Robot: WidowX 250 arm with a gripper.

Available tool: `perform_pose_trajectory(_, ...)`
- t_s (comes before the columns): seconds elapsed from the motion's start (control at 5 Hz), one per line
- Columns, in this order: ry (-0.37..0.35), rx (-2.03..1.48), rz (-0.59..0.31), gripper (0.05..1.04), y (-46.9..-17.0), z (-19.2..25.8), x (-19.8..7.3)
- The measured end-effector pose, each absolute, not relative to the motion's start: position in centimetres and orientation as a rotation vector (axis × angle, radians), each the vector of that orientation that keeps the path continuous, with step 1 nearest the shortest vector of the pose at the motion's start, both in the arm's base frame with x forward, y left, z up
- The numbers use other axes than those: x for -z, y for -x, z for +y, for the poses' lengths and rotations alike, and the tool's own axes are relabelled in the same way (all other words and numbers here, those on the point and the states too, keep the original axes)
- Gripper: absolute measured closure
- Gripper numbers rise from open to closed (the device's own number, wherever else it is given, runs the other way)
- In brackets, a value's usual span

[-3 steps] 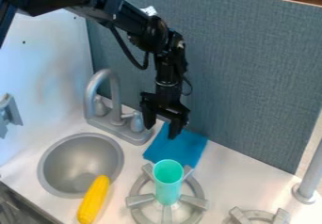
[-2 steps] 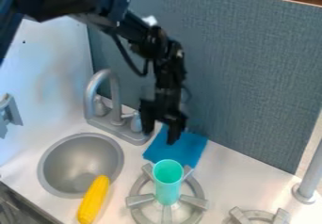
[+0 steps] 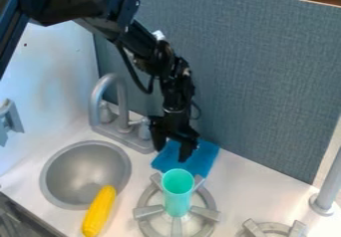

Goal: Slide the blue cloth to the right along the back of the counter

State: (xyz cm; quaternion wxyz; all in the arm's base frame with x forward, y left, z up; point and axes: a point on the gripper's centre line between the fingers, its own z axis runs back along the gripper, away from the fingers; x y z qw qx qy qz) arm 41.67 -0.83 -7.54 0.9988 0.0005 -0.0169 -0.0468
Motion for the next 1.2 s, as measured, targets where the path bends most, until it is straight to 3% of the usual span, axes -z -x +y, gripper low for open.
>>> perform_pose_trajectory(0.4, -0.007, 0.046, -0.035, 0.084, -43.1, -0.9, 8.5)
perform_pose_trajectory(0.8, -0.062, 0.0, 0.007, 0.084, -44.0, -1.9, 10.3)
perform_pose_trajectory(1.2, -0.028, -0.022, -0.016, 0.084, -44.4, -4.2, 10.2)
